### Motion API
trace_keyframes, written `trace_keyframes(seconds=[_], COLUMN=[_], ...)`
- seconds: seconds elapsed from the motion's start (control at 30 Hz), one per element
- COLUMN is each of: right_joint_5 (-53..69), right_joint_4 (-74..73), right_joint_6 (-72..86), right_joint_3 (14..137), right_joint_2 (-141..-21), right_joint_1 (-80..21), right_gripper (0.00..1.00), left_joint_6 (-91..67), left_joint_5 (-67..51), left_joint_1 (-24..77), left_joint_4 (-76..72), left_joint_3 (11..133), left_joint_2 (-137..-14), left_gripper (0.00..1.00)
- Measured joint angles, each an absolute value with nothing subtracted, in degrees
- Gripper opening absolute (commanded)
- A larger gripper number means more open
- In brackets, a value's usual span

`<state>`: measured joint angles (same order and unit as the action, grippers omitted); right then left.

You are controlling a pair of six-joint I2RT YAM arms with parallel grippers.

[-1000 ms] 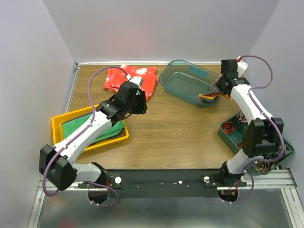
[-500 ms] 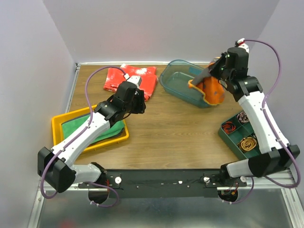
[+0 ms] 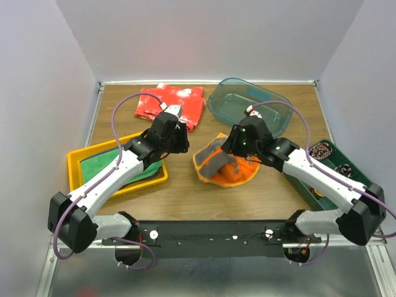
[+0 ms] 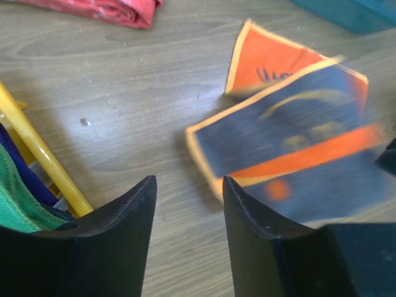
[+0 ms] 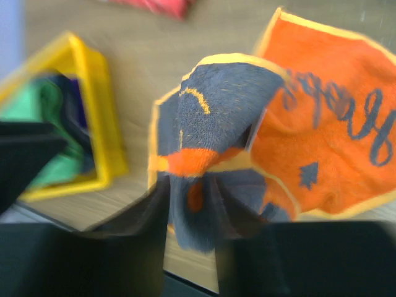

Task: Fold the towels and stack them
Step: Place the towel at the center of the board, then flatten out the towel at the center of the board.

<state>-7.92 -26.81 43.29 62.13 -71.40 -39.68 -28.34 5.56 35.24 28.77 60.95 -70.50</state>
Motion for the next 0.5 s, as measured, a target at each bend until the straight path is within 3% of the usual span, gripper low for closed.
trace_keyframes(seconds=[0.07, 0.13, 0.5], right_joint_5=[-8.12, -10.09, -23.16], right_joint_4=[-26.72, -26.94, -25.56], right_joint_6=[43.20, 42.96, 41.58], right_joint_3=[59.96, 58.98, 55.77], right_joint_2=[-73.10, -74.28, -76.27], right_joint_1=[-41.21, -41.43, -39.33], right_gripper=[0.72, 0.78, 0.73], left_joint_6=[-29.08, -30.59, -34.94], left_joint_5=[5.30, 5.23, 3.36], left_joint_1=[35.22, 35.22, 36.97], left_joint_4=[28.12, 27.03, 21.82], left_joint_3=[59.57, 58.00, 56.36], left_joint_2=[-70.65, -71.37, -83.00], left_gripper=[0.60, 0.61, 0.62])
